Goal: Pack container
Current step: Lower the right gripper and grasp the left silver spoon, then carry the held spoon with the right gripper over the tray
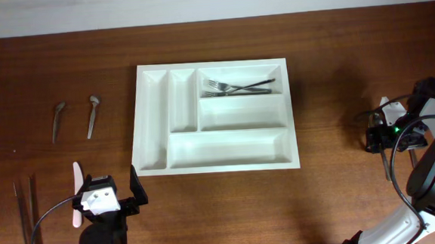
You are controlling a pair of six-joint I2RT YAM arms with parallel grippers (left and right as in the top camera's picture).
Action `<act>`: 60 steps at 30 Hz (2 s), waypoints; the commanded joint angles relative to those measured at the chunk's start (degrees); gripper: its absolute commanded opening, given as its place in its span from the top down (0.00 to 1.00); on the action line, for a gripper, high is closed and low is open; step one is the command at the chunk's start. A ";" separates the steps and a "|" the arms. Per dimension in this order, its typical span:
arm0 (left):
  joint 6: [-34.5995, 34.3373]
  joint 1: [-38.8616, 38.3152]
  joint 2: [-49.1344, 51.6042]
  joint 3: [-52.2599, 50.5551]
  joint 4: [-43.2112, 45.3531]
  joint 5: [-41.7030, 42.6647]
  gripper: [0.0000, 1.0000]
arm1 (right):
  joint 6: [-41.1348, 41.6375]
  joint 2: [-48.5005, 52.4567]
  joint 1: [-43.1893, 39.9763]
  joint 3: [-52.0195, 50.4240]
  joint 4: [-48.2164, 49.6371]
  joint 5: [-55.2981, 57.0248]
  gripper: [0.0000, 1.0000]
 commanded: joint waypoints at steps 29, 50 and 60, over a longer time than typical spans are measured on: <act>0.70 -0.15 -0.39 -0.26 0.11 0.42 0.01 | -0.02 2.89 2.73 -0.74 0.44 -1.03 0.86; 0.70 -0.15 -0.39 -0.26 0.11 0.42 0.01 | -0.02 2.89 2.73 -0.46 0.85 -1.03 0.96; 0.70 -0.15 -0.39 -0.26 0.11 0.42 0.01 | -0.04 2.89 6.25 8.61 -3.23 -1.09 0.96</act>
